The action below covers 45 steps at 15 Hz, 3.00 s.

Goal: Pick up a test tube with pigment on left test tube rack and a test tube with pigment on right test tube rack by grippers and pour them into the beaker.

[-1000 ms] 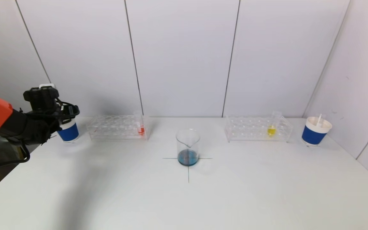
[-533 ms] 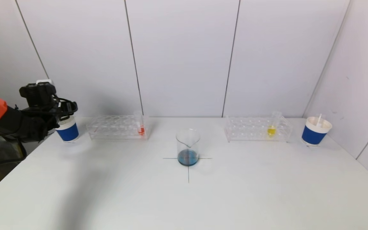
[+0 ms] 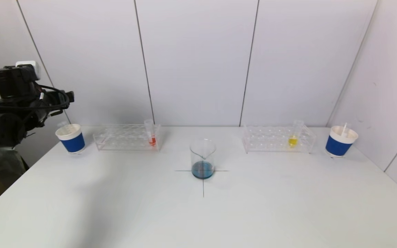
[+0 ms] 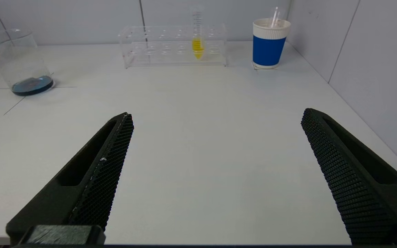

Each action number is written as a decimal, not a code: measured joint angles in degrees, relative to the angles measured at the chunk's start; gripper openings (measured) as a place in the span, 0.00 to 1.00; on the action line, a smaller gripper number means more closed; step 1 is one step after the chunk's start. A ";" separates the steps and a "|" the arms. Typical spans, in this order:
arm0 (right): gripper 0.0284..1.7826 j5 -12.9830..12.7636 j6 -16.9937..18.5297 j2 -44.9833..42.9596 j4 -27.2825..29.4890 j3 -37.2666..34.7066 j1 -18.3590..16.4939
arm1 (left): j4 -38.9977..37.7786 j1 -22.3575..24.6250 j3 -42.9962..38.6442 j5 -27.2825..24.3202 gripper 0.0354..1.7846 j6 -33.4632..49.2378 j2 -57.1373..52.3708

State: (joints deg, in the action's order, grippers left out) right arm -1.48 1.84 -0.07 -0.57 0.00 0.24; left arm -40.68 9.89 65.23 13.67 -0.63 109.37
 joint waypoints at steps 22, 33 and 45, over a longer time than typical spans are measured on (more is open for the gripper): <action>0.99 -0.01 -0.02 0.00 -0.02 0.00 0.00 | 45.95 -5.62 -40.95 -14.35 0.99 3.13 -90.31; 0.99 -0.01 0.00 0.00 -0.02 0.00 -0.02 | 57.84 -10.37 -41.29 -14.81 0.99 4.05 -104.11; 0.99 -0.01 0.00 0.00 0.00 0.00 0.00 | 42.28 -10.24 -63.87 -14.37 0.99 -0.68 -109.45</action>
State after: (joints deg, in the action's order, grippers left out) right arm -1.49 1.84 -0.07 -0.57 0.00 0.24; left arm 1.60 -0.35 1.37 -0.71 -1.32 -0.07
